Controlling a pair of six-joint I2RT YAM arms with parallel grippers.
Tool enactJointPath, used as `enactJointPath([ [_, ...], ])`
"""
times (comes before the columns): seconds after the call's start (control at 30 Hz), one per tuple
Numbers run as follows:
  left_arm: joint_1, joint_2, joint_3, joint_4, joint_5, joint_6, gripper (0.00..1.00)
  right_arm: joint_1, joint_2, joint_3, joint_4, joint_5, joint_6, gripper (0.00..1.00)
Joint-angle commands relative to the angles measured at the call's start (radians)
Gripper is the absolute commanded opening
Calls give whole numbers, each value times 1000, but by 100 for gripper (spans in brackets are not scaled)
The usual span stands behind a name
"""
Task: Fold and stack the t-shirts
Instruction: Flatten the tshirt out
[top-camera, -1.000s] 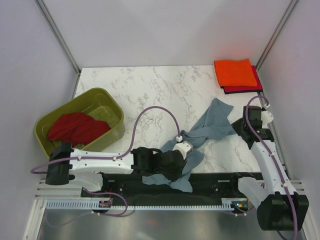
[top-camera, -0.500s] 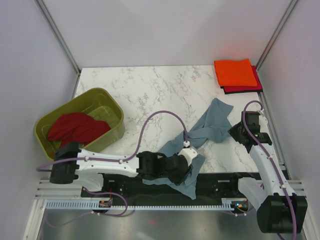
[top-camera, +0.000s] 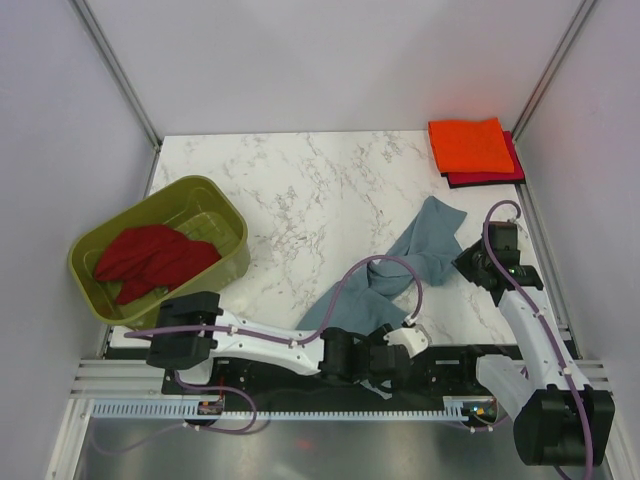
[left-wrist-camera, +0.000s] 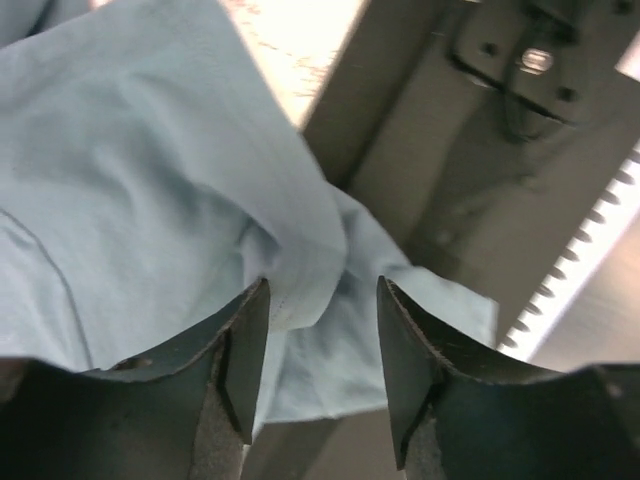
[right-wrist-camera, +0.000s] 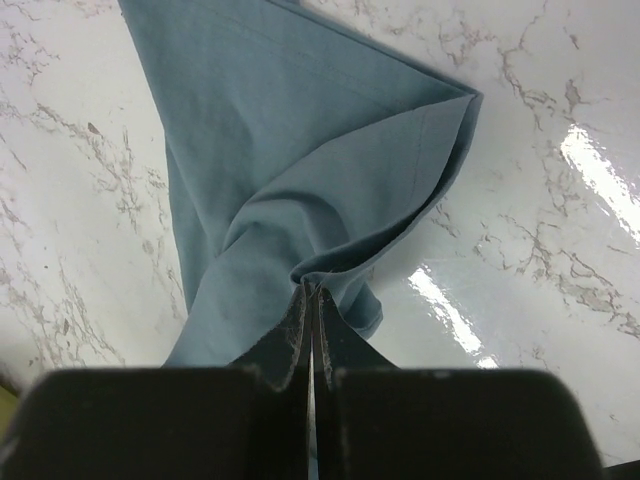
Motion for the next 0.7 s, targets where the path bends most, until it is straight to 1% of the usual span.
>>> enactJointPath([
  [0.0,45,19,29,23,-44,13,53,-1,9,23,45,-19,-10,0],
  [0.07,65,23,18,10,-90,-8,54,-3,23,23,66,-27,-7,0],
  [0.1,94,23,11,10,-92,-22,54,-3,39,23,69,-24,-7,0],
  [0.17,142,25,-17,29,-54,-36,53,-3,56,21,97,-10,-1,0],
  [0.2,192,28,-28,40,-31,-33,52,-1,70,21,114,-3,4,0],
  [0.23,216,34,-34,48,0,-30,52,-3,79,23,123,8,5,0],
  [0.43,387,100,-13,50,68,30,48,-1,124,21,197,88,64,0],
  [0.57,505,154,23,69,123,82,48,-3,150,-9,273,71,116,0],
  [0.67,558,213,82,88,163,137,48,-3,184,-28,319,82,142,0],
])
